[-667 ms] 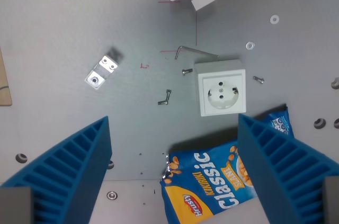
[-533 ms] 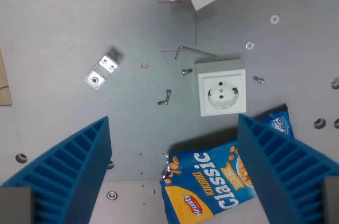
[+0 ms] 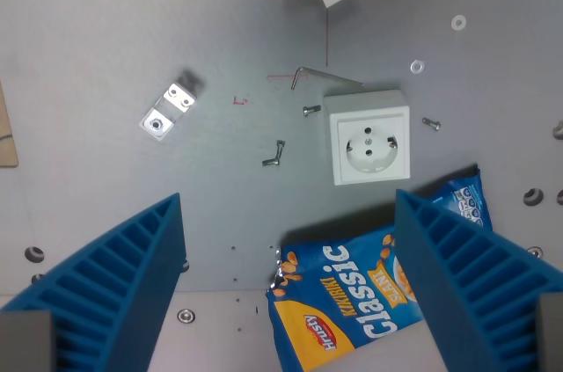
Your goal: Rotate around base positive y
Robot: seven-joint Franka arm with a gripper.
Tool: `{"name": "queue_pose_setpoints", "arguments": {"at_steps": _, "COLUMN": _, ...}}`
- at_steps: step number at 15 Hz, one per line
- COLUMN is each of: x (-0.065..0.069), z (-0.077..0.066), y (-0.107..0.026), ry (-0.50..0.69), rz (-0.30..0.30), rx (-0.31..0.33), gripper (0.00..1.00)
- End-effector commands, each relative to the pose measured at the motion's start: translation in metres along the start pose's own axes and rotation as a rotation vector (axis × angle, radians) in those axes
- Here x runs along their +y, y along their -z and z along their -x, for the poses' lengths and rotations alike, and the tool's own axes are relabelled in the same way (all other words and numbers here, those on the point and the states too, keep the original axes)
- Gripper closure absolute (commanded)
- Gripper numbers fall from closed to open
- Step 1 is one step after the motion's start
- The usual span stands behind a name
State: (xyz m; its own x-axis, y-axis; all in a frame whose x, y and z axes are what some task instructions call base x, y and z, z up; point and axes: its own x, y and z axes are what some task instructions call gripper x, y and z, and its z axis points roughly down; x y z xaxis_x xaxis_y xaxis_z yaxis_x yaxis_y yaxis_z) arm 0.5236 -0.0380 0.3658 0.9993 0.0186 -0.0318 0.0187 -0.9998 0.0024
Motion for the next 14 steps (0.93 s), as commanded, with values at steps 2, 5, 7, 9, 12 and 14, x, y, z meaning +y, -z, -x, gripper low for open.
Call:
{"name": "queue_pose_setpoints", "arguments": {"at_steps": 2, "x": 0.0004, "z": -0.0031, "y": 0.0046, "ry": 0.001, "rz": -0.001, "rx": -0.137, "gripper": 0.00}}
{"name": "queue_pose_setpoints", "arguments": {"at_steps": 5, "x": 0.0004, "z": -0.0031, "y": 0.0046, "ry": 0.001, "rz": -0.002, "rx": -0.177, "gripper": 0.00}}
{"name": "queue_pose_setpoints", "arguments": {"at_steps": 7, "x": 0.0004, "z": -0.0031, "y": 0.0046, "ry": 0.001, "rz": -0.003, "rx": -0.204, "gripper": 0.00}}
{"name": "queue_pose_setpoints", "arguments": {"at_steps": 9, "x": 0.0004, "z": -0.0031, "y": 0.0046, "ry": 0.001, "rz": -0.003, "rx": -0.231, "gripper": 0.00}}
{"name": "queue_pose_setpoints", "arguments": {"at_steps": 12, "x": 0.0004, "z": -0.0031, "y": 0.0046, "ry": 0.001, "rz": -0.004, "rx": -0.271, "gripper": 0.00}}
{"name": "queue_pose_setpoints", "arguments": {"at_steps": 14, "x": 0.0004, "z": -0.0031, "y": 0.0046, "ry": 0.001, "rz": -0.004, "rx": -0.297, "gripper": 0.00}}
